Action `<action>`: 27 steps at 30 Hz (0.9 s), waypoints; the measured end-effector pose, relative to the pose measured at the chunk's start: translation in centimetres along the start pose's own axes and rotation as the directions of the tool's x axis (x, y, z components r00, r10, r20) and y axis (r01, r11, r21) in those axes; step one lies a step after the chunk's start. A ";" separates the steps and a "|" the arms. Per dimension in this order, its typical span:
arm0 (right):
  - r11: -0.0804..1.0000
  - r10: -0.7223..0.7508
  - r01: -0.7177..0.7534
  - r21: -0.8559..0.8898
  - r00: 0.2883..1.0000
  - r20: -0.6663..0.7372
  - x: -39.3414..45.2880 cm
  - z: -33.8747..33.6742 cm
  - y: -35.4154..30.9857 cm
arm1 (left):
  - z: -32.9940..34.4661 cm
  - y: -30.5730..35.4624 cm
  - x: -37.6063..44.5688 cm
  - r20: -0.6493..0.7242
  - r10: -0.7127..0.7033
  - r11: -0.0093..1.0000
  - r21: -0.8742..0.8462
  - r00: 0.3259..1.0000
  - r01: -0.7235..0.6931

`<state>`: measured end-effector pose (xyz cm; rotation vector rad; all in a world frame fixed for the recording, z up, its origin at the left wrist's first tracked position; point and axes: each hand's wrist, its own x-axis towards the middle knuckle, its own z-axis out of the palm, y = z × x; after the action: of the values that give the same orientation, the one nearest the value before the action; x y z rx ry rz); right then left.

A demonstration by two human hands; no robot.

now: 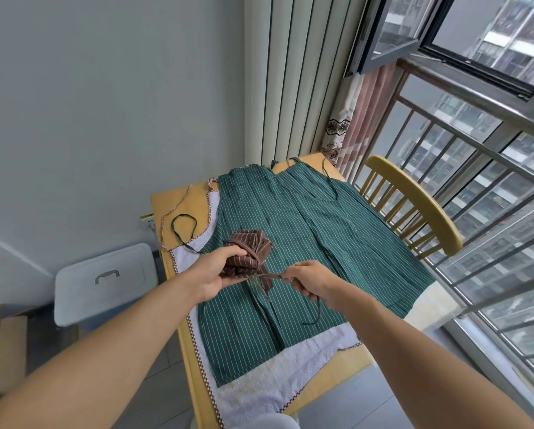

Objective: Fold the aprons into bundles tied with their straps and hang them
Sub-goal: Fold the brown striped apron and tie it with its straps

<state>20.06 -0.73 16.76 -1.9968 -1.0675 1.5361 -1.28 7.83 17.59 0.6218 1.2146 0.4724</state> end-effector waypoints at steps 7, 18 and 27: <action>0.991 -0.080 0.089 0.102 0.993 -0.085 0.0 -0.7 -0.6 | -0.9 -0.2 0.3 0.075 -0.035 0.998 0.060 0.997 0.031; 0.960 -0.267 0.252 -0.124 0.956 -0.121 -0.4 -1.3 -2.8 | -0.6 -0.9 0.4 0.052 0.095 0.892 0.440 0.994 -0.108; 0.758 -0.454 0.441 -0.481 0.886 0.097 -1.7 -2.6 -6.2 | 0.2 0.5 -2.4 0.475 -0.021 0.507 0.764 0.880 -0.400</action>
<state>20.31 2.21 23.01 -1.8367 -1.9185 1.0423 -1.81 6.69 19.68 1.6568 0.8763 -0.1498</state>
